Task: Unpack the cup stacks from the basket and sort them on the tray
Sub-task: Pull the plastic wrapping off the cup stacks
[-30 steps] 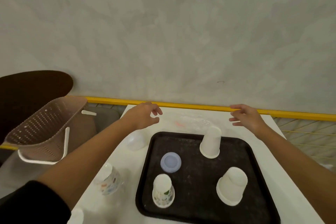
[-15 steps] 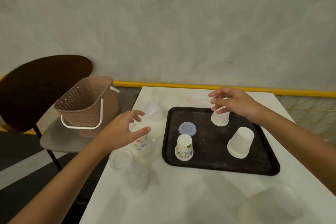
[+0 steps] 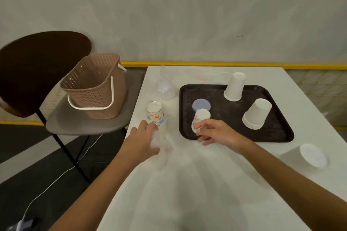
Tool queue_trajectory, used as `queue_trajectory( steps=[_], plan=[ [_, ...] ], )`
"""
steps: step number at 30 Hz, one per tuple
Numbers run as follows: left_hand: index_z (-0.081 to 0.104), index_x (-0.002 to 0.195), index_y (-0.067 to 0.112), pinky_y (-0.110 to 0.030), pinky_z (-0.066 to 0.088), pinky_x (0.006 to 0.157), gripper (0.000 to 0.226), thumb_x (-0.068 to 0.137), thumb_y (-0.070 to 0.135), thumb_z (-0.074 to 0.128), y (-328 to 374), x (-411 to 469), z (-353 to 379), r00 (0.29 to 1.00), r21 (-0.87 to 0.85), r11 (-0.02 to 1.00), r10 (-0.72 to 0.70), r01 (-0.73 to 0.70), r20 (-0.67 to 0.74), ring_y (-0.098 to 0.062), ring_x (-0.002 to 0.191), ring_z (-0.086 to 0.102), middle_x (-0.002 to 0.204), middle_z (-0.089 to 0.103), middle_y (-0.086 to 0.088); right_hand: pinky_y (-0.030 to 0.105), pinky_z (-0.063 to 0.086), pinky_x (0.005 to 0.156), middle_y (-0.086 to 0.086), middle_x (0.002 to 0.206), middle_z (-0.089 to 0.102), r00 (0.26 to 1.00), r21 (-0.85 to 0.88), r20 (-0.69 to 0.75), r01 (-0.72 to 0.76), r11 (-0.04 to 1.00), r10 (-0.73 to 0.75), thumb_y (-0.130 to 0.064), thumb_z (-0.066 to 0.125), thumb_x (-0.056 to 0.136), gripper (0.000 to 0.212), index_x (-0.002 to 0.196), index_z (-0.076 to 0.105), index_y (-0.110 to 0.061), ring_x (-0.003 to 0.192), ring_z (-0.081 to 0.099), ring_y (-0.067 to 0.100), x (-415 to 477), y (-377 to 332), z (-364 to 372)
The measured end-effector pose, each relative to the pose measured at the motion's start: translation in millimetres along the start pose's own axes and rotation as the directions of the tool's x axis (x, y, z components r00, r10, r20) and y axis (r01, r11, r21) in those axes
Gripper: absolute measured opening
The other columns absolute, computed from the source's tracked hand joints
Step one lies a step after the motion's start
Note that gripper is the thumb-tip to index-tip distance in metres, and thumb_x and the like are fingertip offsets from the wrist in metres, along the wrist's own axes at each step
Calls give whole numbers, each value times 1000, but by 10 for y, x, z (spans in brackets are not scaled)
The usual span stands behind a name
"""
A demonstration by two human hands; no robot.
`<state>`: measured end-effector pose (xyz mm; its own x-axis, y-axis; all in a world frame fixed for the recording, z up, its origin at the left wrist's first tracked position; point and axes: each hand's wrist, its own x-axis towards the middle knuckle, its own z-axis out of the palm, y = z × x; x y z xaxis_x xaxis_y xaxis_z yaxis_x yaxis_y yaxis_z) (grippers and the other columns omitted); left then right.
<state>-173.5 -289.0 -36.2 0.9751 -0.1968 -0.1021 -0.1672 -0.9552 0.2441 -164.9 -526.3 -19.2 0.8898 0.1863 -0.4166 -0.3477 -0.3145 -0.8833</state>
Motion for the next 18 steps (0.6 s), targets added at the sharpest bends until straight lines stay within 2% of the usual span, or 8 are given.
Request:
queue_trajectory(
  steps=[3, 6, 9, 11, 12, 14, 16, 18],
  plan=[
    [45, 121, 21, -32, 41, 85, 56, 73, 34, 73, -107, -27, 7, 997, -185, 982, -41, 29, -65, -23, 99, 49, 115, 40, 0, 24, 54, 69, 6, 87, 62, 998, 72, -19, -61, 996, 63, -6, 55, 89, 12, 96, 61, -14, 74, 64, 16, -76, 290, 116],
    [48, 109, 23, -26, 37, 78, 50, 70, 31, 78, -158, -63, 20, 991, -451, 890, -111, 64, -78, -16, 92, 48, 107, 41, 4, 27, 54, 73, 10, 90, 63, 988, 143, -66, -128, 981, 138, -6, 54, 89, 13, 97, 62, -12, 76, 64, 19, -150, 555, 192],
    [50, 105, 22, -22, 38, 83, 49, 67, 26, 81, -139, -48, 101, 980, -709, 687, -196, 156, 26, -17, 118, 45, 119, 48, -1, 26, 53, 72, 9, 86, 62, 976, 203, -109, -162, 966, 187, -3, 54, 88, 14, 98, 61, -10, 74, 63, 20, -171, 729, 232],
    [49, 108, 22, -25, 49, 82, 50, 68, 25, 80, -97, -24, 165, 971, -787, 576, -205, 222, 124, -19, 129, 40, 131, 46, -3, 25, 52, 71, 10, 84, 62, 969, 214, -135, -177, 961, 208, -2, 53, 88, 15, 100, 60, -7, 72, 62, 18, -156, 780, 230],
    [49, 109, 23, -32, 54, 80, 51, 69, 26, 79, -81, -6, 198, 965, -810, 529, -203, 253, 168, -21, 128, 43, 135, 44, -1, 24, 52, 71, 10, 84, 61, 964, 213, -144, -188, 959, 221, -2, 53, 88, 15, 101, 59, -7, 72, 61, 18, -145, 796, 222],
    [47, 110, 25, -40, 57, 77, 50, 70, 26, 78, -49, 23, 261, 950, -840, 449, -204, 305, 236, -21, 118, 53, 141, 38, 2, 23, 52, 72, 10, 83, 62, 956, 216, -149, -219, 952, 253, -1, 54, 88, 15, 102, 60, -5, 71, 61, 18, -125, 821, 199],
    [47, 113, 23, -42, 58, 76, 50, 73, 23, 76, -22, 47, 330, 933, -870, 347, -211, 351, 292, -20, 104, 58, 140, 38, 2, 24, 52, 72, 10, 82, 62, 953, 256, -134, -230, 939, 270, 1, 56, 86, 16, 102, 60, -2, 70, 61, 19, -122, 852, 180],
    [47, 116, 22, -42, 59, 73, 49, 75, 22, 73, -12, 52, 399, 910, -889, 218, -199, 403, 364, -20, 99, 59, 133, 44, -1, 24, 52, 72, 10, 83, 63, 961, 311, -117, -206, 928, 252, 1, 57, 86, 14, 99, 61, -3, 72, 61, 19, -132, 870, 172]
  ],
)
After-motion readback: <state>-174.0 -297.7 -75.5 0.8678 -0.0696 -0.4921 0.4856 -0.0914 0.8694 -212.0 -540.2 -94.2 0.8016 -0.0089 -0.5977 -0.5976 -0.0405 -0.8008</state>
